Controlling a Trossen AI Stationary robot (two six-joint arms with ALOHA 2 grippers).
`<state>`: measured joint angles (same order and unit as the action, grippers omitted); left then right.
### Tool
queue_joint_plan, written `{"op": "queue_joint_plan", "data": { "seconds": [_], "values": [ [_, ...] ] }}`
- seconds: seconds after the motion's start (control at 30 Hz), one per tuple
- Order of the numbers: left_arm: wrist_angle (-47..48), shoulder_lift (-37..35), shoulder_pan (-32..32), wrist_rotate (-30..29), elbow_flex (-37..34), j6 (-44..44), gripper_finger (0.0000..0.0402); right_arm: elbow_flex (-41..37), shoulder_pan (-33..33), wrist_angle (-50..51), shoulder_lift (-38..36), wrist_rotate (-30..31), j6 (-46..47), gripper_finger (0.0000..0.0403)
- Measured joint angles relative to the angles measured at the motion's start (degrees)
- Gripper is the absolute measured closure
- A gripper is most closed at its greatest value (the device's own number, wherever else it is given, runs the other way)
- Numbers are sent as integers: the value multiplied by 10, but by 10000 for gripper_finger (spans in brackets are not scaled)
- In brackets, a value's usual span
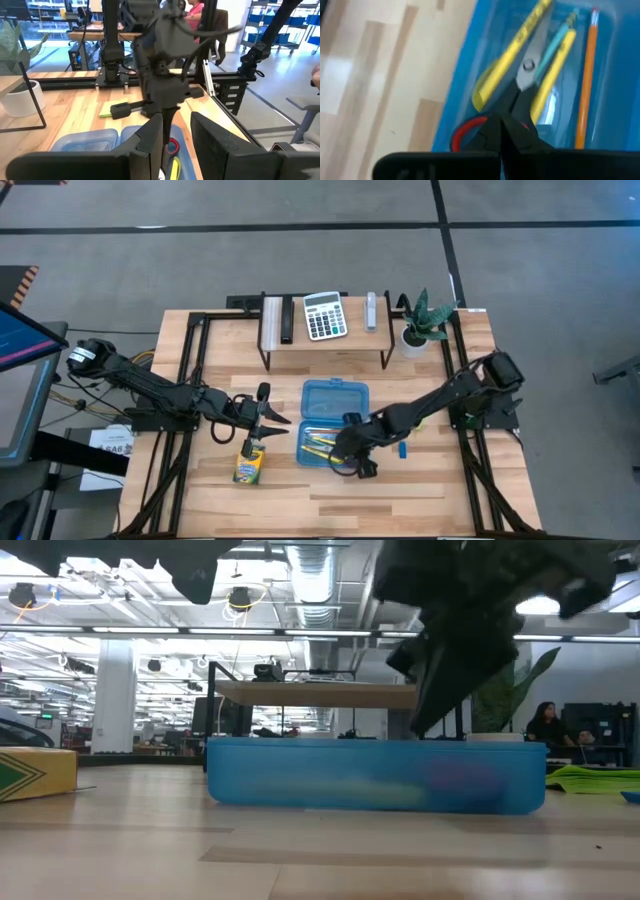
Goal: Pack school essentials
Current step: Put the black scissor into the supply box, then put the blue eraser into the supply box
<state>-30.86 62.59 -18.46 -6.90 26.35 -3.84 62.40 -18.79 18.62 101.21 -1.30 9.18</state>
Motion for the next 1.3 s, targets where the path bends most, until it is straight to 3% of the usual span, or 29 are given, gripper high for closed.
{"op": "queue_joint_plan", "data": {
  "seconds": [0.23,0.47,0.87,1.17,1.3],
  "values": [
    [-1,0,0,-13,0,0,313,-14,10,-39,47,-45,5,397],
    [0,0,0,-13,0,0,313,-13,19,-33,63,-54,18,394],
    [2,0,0,-15,0,1,313,-11,23,-11,-9,-45,19,397],
    [2,0,0,-15,0,1,313,-11,23,16,-15,-46,26,396],
    [3,0,0,-15,0,1,313,-10,12,56,-64,-29,44,396]
  ]
}}
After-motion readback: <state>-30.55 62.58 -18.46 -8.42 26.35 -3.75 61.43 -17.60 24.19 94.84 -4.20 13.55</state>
